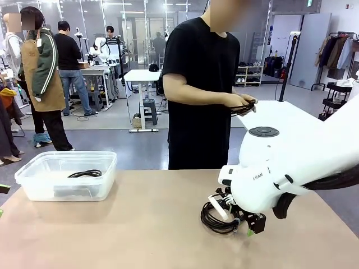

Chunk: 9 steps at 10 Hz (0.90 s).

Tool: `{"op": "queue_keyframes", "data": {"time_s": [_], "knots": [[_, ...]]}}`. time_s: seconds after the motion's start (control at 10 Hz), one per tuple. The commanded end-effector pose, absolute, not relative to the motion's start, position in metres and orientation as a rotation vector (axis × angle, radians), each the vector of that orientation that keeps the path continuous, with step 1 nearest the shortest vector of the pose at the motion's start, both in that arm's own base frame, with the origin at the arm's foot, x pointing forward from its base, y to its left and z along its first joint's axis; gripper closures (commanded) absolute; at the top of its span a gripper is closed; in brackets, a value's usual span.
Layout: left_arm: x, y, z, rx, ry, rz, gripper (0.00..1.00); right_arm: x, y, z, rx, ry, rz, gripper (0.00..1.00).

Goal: Organize and store the cables.
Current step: Place the USB Extension Cable into the Organizing box.

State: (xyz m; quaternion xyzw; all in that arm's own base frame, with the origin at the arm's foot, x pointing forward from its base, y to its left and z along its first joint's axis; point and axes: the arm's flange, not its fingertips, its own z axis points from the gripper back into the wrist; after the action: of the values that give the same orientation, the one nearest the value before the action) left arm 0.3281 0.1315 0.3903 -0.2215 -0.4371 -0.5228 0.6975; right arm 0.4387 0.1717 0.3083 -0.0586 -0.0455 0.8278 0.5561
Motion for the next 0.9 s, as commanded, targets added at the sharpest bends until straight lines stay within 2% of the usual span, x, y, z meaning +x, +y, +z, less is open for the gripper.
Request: {"op": "queue_keyframes", "data": {"time_s": [0.0, 0.2, 0.3, 0.4, 0.5, 0.8], "knots": [[0.328, 0.131, 0.394, -0.507, -0.994, -1.155, 0.00, 0.452, 0.178, 0.305, -0.102, -0.118, 1.972, 0.00], [0.328, 0.131, 0.394, -0.507, -0.994, -1.155, 0.00, 0.457, 0.178, 0.299, -0.079, -0.101, 1.969, 0.00], [0.328, 0.131, 0.394, -0.507, -0.994, -1.155, 0.00, 0.458, 0.176, 0.300, -0.086, -0.109, 1.972, 0.38], [0.328, 0.131, 0.394, -0.507, -0.994, -1.155, 0.00, 0.458, 0.176, 0.303, -0.090, -0.103, 1.973, 0.60], [0.328, 0.131, 0.394, -0.507, -0.994, -1.155, 0.00, 0.460, 0.176, 0.303, -0.081, -0.092, 1.981, 0.98], [0.328, 0.131, 0.394, -0.507, -0.994, -1.155, 0.00, 0.465, 0.175, 0.295, -0.068, -0.073, 1.979, 1.00]]}}
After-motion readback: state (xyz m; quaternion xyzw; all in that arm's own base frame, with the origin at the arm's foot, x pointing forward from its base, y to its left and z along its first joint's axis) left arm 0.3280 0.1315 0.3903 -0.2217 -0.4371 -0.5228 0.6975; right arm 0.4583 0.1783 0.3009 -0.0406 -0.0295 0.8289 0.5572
